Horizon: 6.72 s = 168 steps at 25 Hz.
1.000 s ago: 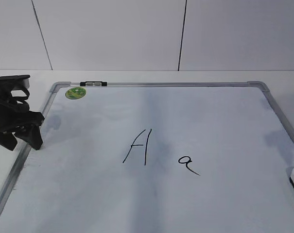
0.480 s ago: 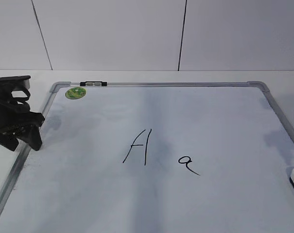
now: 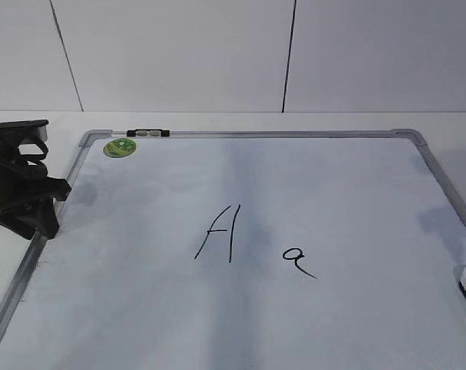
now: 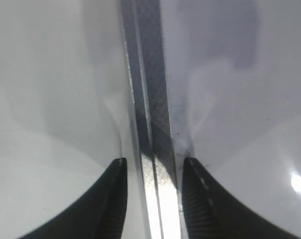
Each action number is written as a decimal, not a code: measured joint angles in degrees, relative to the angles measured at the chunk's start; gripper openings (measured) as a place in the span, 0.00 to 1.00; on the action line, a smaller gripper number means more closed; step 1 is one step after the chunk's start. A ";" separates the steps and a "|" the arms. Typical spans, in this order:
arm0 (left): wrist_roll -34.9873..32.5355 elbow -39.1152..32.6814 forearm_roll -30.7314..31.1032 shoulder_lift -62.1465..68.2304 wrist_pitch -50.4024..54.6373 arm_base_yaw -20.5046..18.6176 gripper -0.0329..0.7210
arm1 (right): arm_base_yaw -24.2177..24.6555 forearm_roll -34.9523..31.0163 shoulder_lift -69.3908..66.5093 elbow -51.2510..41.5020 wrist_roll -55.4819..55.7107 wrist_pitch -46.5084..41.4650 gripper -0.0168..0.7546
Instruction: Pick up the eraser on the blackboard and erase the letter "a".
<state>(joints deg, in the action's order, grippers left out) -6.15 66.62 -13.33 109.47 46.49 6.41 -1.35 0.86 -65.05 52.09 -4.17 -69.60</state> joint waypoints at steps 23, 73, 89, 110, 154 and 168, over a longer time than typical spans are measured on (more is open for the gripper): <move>-0.04 0.13 0.00 0.00 -0.12 0.00 0.35 | 0.00 0.64 -4.65 -9.91 -0.10 9.88 0.89; -0.04 0.13 0.00 0.00 0.21 0.00 0.36 | 0.00 4.30 -19.63 -12.08 4.64 20.26 0.74; -0.04 0.13 0.00 0.00 0.21 0.00 0.36 | 0.00 -3.61 -20.64 -5.81 1.59 17.05 0.74; -0.04 0.13 0.00 0.00 0.29 0.00 0.36 | -23.77 0.61 -39.54 22.32 -0.34 6.86 0.74; -0.04 0.13 0.00 0.00 0.66 0.00 0.36 | -34.47 5.14 -47.59 24.19 1.74 9.45 0.74; -0.04 0.13 0.00 0.00 0.66 0.00 0.36 | -27.19 3.67 -46.85 24.15 3.49 8.73 0.74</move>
<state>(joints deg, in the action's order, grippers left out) -6.19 66.75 -13.33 109.47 47.15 6.41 -28.54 4.52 -111.90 76.24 -0.68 -60.88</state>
